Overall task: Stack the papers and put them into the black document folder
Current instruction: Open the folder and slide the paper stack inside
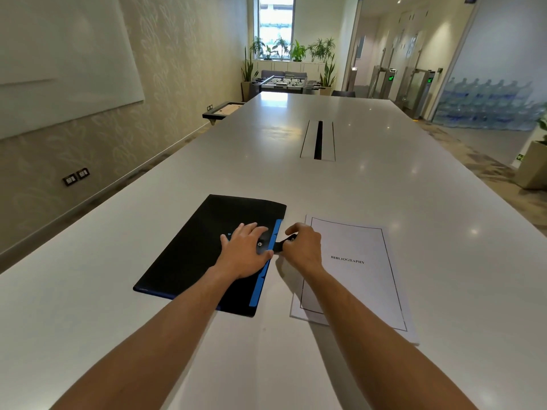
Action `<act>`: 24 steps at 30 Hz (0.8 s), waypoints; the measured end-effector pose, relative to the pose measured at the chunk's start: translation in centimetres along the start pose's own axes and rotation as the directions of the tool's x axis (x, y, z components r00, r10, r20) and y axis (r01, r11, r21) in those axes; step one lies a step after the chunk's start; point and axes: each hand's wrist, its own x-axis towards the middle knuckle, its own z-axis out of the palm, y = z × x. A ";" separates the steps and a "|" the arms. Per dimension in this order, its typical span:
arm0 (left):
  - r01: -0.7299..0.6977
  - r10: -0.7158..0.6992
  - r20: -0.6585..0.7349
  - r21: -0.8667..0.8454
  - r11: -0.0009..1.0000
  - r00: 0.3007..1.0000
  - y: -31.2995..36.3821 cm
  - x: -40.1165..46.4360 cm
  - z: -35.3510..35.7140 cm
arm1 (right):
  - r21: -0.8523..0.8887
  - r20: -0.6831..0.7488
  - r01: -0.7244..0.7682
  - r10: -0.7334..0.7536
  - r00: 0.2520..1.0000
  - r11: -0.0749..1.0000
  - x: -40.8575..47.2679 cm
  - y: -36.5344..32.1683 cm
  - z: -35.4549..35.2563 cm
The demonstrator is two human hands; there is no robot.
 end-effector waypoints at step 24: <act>0.122 -0.202 0.058 0.624 0.772 0.978 5.2 0.8 -7.8 | 0.124 -0.025 0.004 -0.001 1.000 0.992 0.3 -1.0 -1.8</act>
